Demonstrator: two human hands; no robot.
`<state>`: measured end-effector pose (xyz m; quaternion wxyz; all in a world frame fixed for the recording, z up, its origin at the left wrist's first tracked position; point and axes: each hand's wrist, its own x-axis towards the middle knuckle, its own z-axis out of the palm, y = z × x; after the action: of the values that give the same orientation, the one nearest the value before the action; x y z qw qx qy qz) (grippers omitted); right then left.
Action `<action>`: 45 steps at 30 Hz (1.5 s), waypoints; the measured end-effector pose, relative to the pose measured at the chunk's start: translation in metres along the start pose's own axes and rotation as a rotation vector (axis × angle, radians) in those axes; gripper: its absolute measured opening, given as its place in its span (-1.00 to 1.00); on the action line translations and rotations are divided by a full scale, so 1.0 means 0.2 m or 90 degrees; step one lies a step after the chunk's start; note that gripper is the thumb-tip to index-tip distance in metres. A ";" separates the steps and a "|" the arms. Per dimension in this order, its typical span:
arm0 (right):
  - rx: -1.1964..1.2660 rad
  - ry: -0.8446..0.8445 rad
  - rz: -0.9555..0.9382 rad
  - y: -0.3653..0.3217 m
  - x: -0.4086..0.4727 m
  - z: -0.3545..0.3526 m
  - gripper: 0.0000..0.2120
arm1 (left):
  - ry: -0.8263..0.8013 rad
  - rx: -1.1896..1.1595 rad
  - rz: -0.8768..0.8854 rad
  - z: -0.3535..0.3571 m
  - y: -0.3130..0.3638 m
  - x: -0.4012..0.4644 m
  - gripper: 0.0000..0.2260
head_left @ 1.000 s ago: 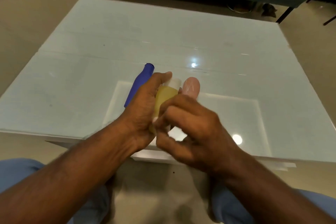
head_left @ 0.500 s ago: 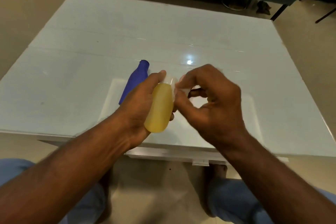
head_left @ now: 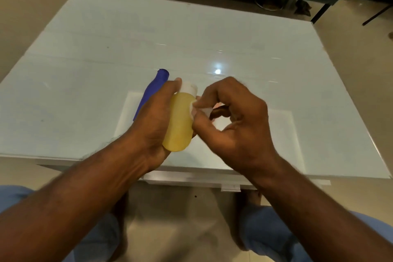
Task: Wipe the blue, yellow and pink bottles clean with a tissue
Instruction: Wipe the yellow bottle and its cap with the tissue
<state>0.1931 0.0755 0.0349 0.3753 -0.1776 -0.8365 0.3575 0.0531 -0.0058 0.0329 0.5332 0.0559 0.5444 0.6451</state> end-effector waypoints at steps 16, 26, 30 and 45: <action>-0.084 -0.067 -0.101 -0.03 -0.04 0.05 -0.90 | -0.031 -0.038 0.036 0.02 0.01 -0.01 -0.70; -0.001 0.045 0.040 -0.01 0.00 0.04 -0.84 | 0.023 -0.014 0.020 0.03 0.02 -0.01 -0.58; 0.016 0.048 0.059 0.01 0.01 0.03 -0.81 | 0.019 -0.013 0.011 0.03 0.03 -0.01 -0.58; -0.029 -0.096 -0.068 -0.04 -0.06 0.04 -0.83 | -0.039 -0.060 -0.017 0.03 0.04 -0.02 -0.67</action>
<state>0.1936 0.0595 0.0315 0.3258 -0.1139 -0.8785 0.3304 0.0530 -0.0038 0.0430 0.5602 0.0429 0.4974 0.6610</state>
